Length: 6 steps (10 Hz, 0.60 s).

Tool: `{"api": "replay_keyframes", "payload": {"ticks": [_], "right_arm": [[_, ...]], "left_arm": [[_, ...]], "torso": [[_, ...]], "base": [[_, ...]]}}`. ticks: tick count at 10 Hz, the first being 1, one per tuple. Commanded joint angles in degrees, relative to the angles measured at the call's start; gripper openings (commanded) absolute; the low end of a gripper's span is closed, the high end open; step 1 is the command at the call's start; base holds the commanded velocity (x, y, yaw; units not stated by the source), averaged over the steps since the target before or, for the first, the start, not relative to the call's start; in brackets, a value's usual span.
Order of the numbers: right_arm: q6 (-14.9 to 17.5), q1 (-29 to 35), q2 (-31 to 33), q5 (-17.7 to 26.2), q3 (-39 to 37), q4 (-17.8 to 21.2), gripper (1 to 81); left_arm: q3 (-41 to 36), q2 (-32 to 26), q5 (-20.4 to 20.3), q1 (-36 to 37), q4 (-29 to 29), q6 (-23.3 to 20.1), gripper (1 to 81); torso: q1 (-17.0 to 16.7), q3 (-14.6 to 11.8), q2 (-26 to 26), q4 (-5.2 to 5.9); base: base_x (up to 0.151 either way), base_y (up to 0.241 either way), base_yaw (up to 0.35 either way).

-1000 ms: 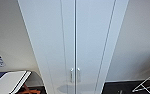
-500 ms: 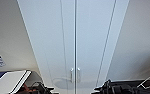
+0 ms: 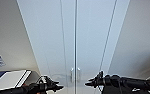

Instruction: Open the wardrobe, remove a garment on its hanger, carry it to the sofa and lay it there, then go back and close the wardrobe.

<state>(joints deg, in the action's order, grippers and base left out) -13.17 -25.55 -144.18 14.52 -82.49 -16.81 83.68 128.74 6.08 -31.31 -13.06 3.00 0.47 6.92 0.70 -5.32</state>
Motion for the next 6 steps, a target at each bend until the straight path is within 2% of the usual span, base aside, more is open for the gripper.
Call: {"api": "replay_keyframes", "payload": {"ticks": [1,6], "right_arm": [[-0.9,11.0,-5.2,2.2,-6.0,-0.3,81.1],[-0.9,12.1,-14.1,2.2,-18.3,-0.2,81.1]], "left_arm": [[4.2,2.5,0.6,9.9,0.8,1.4,81.1],[12.1,9.3,1.7,11.1,1.8,1.7,81.1]], "torso": [[0.0,0.0,0.0,0.00],[0.0,0.0,0.0,0.00]], "base": [[0.000,0.000,0.000],[0.000,0.000,0.000]]}}
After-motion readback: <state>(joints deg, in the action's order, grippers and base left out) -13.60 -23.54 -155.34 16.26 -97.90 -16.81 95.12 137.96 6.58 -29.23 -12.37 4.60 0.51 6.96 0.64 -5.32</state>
